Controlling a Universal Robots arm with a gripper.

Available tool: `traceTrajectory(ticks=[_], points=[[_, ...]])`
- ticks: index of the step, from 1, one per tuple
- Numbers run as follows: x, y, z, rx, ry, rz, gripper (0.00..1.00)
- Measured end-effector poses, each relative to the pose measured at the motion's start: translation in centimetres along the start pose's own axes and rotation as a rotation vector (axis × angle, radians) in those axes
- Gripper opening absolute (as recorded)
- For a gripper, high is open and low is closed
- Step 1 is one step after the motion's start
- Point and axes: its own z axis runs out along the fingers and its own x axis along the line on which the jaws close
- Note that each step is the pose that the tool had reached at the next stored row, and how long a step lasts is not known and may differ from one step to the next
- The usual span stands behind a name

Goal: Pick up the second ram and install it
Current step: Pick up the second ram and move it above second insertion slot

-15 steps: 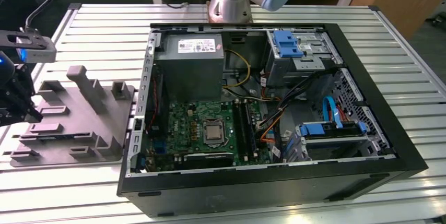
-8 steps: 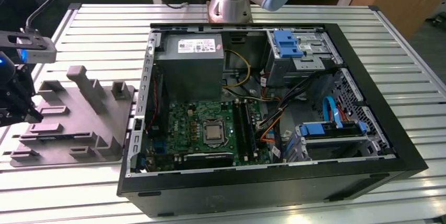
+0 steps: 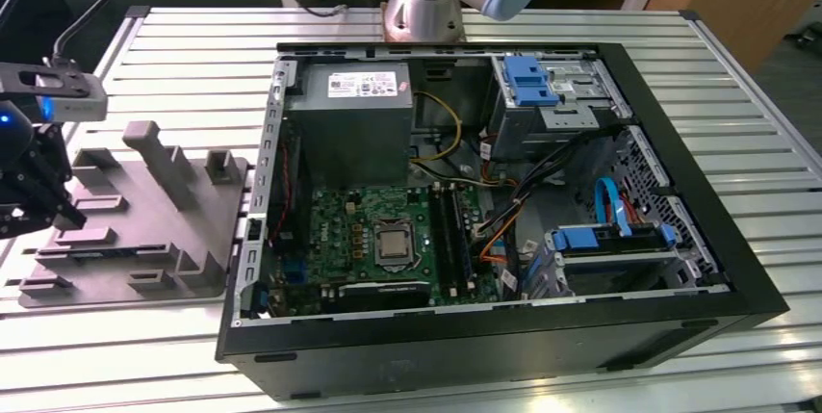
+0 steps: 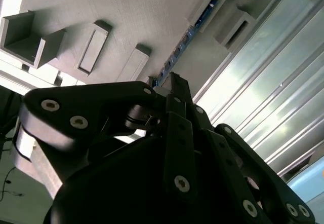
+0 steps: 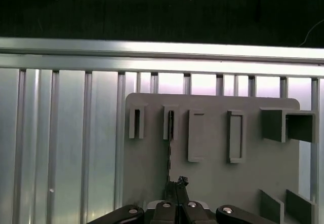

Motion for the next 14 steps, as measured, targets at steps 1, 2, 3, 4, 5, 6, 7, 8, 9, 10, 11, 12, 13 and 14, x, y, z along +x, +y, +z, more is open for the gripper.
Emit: traceTrajectory(ticks=[1,2,3,4,5,6,7,8,9,10,11,12,13,14], points=[[0.01,0.00,0.04,0.0001,0.0000,0.009,0.10],[0.01,0.00,0.07,0.0002,0.0000,0.015,0.10],[0.02,0.00,0.11,0.0003,-0.0001,0.019,0.10],[0.03,0.00,0.18,0.0007,-0.0002,0.024,0.10],[0.03,-0.01,0.25,0.0010,-0.0004,0.033,0.10],[0.04,-0.01,0.30,0.0012,-0.0004,0.043,0.10],[0.04,-0.01,0.34,0.0013,-0.0004,0.051,0.10],[0.04,-0.01,0.34,0.0012,-0.0003,0.053,0.10],[0.04,-0.01,0.34,0.0011,-0.0003,0.053,0.10],[0.04,-0.01,0.34,0.0012,-0.0003,0.053,0.10],[0.04,-0.01,0.35,0.0013,-0.0004,0.053,0.10],[0.04,-0.01,0.41,0.0016,-0.0006,0.053,0.10],[0.04,-0.01,0.52,0.0019,-0.0008,0.053,0.10],[0.05,-0.01,0.64,0.0015,-0.0005,0.053,0.10]])
